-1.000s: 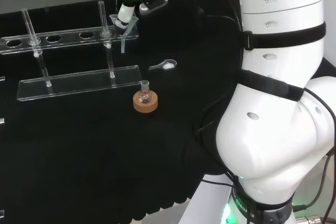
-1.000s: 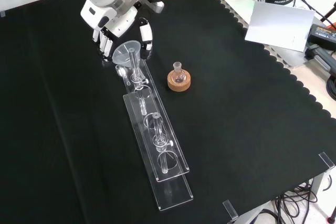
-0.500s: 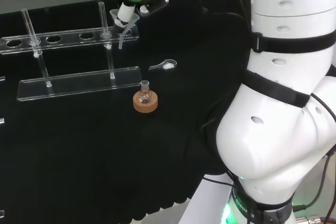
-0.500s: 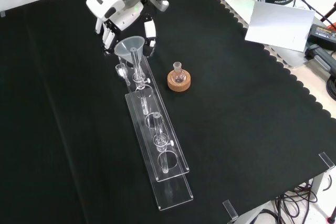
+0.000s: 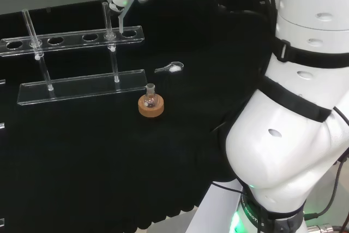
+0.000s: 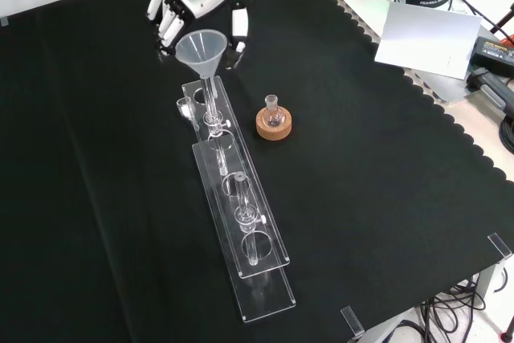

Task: Pick up the funnel from the transparent funnel stand.

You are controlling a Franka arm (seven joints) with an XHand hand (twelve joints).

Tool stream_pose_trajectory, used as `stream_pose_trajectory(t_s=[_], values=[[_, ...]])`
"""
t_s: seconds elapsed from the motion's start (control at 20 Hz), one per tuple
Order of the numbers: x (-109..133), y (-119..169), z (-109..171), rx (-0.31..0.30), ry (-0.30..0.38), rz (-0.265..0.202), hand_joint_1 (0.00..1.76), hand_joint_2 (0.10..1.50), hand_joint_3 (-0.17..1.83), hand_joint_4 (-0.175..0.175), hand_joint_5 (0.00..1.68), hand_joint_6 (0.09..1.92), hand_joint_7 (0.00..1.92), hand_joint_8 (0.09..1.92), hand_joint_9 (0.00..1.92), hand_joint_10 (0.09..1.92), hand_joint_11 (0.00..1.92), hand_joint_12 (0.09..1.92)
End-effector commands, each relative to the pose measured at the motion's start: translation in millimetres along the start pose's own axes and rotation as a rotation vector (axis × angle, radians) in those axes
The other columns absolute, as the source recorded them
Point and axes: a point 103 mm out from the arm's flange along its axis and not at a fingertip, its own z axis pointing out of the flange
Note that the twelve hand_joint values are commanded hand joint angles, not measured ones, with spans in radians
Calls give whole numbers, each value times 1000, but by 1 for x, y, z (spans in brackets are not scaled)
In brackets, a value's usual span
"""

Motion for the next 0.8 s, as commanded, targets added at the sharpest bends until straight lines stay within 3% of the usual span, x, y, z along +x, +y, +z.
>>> stream_pose_trajectory(t_s=[0.05,0.45,0.8], values=[[10,-32,-29,-22,-56,22,843,643,555,-17,890,799,1032,774,1269,436,823,1197],[19,-81,-50,-44,-90,74,844,640,563,-14,894,801,1032,778,1284,440,829,1193],[15,-122,-38,-29,-91,130,845,636,572,-11,895,802,1031,780,1288,439,834,1190]])
